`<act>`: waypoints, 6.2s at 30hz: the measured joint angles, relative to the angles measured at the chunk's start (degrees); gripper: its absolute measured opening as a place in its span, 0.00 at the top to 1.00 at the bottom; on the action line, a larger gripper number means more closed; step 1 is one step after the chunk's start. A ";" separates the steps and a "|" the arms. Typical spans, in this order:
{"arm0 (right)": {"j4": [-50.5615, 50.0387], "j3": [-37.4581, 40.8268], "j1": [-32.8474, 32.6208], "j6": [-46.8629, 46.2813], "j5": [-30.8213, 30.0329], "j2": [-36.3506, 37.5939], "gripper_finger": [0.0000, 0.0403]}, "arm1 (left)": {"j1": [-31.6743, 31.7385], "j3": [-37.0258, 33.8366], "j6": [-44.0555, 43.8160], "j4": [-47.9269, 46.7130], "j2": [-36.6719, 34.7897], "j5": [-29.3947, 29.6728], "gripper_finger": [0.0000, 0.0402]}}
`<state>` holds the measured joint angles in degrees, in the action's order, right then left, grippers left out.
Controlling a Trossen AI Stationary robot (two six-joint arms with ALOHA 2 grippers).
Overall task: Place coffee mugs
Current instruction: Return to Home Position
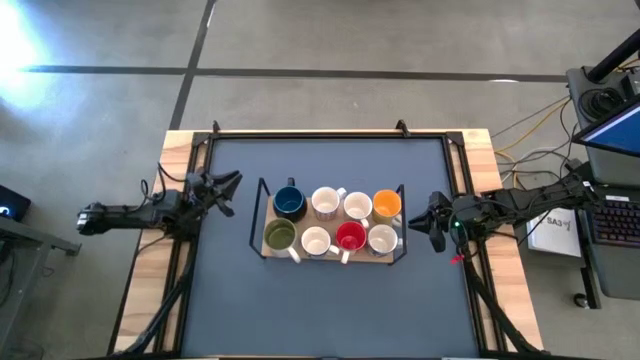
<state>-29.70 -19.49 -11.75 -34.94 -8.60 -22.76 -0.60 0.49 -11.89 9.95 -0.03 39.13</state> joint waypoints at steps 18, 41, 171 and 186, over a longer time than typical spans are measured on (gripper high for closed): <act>0.01 0.00 0.01 0.01 0.00 0.00 0.85 | -0.04 0.00 -0.01 -1.96 0.68 -0.13 0.82; 1.02 3.04 0.07 0.00 -3.67 8.73 0.85 | -0.04 0.00 -0.01 -1.87 0.68 -0.15 0.82; 49.65 18.86 0.81 42.46 -19.98 21.11 0.85 | -0.04 0.87 -0.01 -1.93 1.22 -0.17 0.82; 49.66 18.86 0.80 42.46 -19.98 21.11 0.85 | -0.04 0.87 -0.01 -1.93 1.22 -0.17 0.82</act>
<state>19.96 -0.62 -10.94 7.52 -28.58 -1.65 -0.64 1.37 -11.90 8.02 1.19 38.96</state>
